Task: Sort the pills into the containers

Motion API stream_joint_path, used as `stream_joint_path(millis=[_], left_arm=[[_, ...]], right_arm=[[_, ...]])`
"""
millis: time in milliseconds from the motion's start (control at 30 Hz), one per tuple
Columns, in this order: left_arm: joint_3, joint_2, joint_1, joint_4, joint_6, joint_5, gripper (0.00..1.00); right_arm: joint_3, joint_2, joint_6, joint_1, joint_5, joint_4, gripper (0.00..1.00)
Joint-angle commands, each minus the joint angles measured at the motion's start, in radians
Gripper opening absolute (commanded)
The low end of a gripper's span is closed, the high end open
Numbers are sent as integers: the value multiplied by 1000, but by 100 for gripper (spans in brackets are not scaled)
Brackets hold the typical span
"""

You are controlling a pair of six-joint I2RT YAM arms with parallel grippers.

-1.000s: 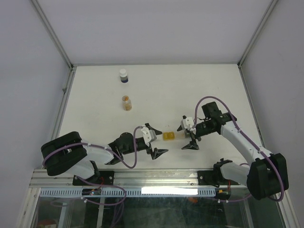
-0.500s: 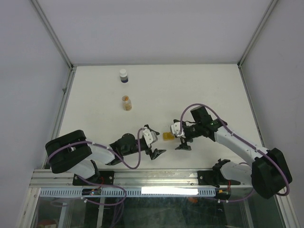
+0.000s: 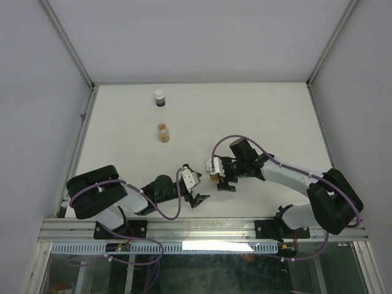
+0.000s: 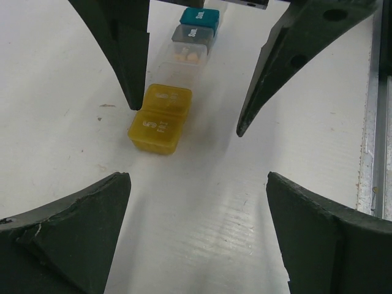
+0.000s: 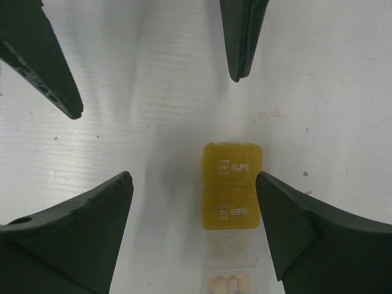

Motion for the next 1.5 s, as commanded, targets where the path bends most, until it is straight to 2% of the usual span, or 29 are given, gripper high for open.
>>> stream_joint_path(millis=[0,200,533,633,733,900,1033,1200,1300,1367,1467], left_arm=[[-12,0,8,94,7,-4,96],[-35,11,8,144,-14,-10,96],[-44,9,8,150,-20,-13,95],[-46,13,8,157,-20,-12,94],[-46,12,8,163,-24,-11,94],[-62,2,8,208,-64,-25,94],[-63,-17,15,246,-188,-124,99],[-53,-59,78,262,-433,-105,99],[-42,-49,109,287,-570,-110,98],[-31,-15,110,297,-660,-165,97],[-11,52,110,336,-797,-216,96]], right_arm=[[56,26,55,9,59,103,84],[64,65,70,25,69,121,81],[94,133,106,42,95,124,63],[99,137,114,44,97,127,56],[102,139,118,44,105,124,44],[111,120,156,32,94,117,34],[127,85,267,-8,56,127,32],[171,73,495,-56,51,153,30],[208,106,666,-64,150,171,29],[231,135,770,-64,249,180,28],[243,163,892,-70,293,194,18]])
